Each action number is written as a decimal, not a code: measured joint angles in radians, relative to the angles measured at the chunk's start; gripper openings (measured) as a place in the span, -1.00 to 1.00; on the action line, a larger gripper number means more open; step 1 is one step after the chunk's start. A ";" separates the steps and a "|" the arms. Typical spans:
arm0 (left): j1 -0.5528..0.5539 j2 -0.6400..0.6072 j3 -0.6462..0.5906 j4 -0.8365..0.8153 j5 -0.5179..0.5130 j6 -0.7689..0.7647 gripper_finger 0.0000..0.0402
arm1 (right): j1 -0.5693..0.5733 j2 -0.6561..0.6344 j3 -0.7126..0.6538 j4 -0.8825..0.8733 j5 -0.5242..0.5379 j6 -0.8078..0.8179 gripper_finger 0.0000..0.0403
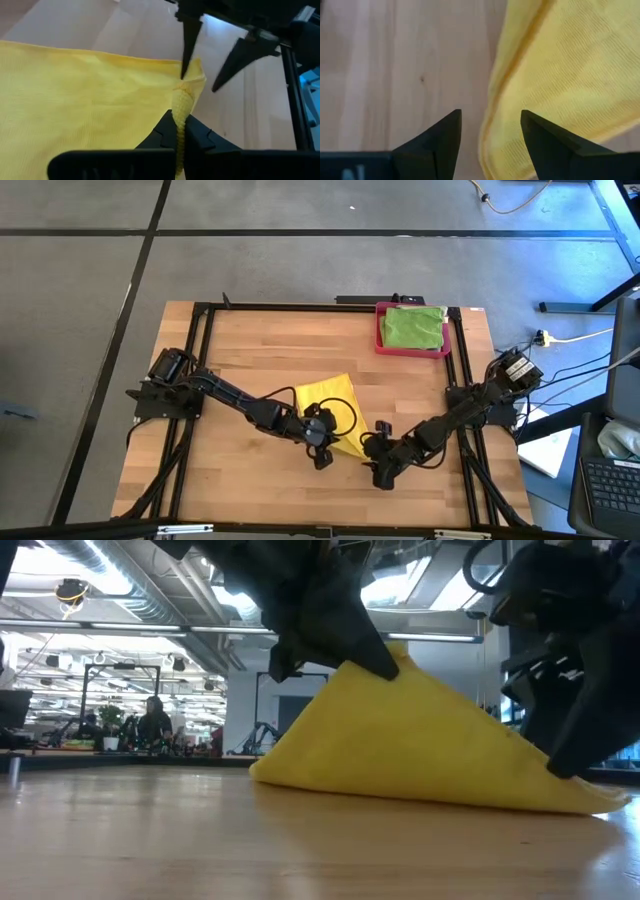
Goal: Fold microfiber towels
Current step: Fold the yellow towel
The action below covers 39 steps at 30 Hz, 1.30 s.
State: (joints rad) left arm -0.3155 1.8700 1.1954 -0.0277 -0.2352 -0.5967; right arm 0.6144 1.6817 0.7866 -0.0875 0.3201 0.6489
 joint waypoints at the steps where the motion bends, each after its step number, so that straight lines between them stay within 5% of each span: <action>1: 0.002 -0.001 0.000 -0.001 -0.003 -0.003 -1.00 | 0.000 0.000 -0.003 0.017 -0.003 0.004 0.03; 9: 0.010 -0.031 -0.001 -0.005 -0.017 -0.004 -1.00 | 0.000 0.000 -0.007 -0.051 0.000 0.027 -0.05; 17: 0.009 -0.057 -0.001 -0.068 -0.035 -0.002 -1.00 | -0.004 -0.006 0.005 -0.110 -0.048 -0.017 -0.92; 26: -0.027 -0.068 0.000 -0.199 -0.049 -0.015 -1.00 | -0.058 -0.007 0.134 -0.211 -0.055 -0.245 -0.96; 35: -0.067 -0.170 0.000 -0.508 -0.259 -0.090 -1.00 | -0.183 -0.008 0.235 -0.355 -0.106 -0.391 -0.95; 39: -0.055 -0.188 0.000 -0.589 -0.274 -0.076 -1.00 | -0.251 -0.008 0.258 -0.348 -0.159 -0.482 -0.96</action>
State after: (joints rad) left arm -0.3704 1.6824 1.1958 -0.6163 -0.5091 -0.6729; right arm 0.3633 1.6733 1.0444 -0.4358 0.1610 0.1666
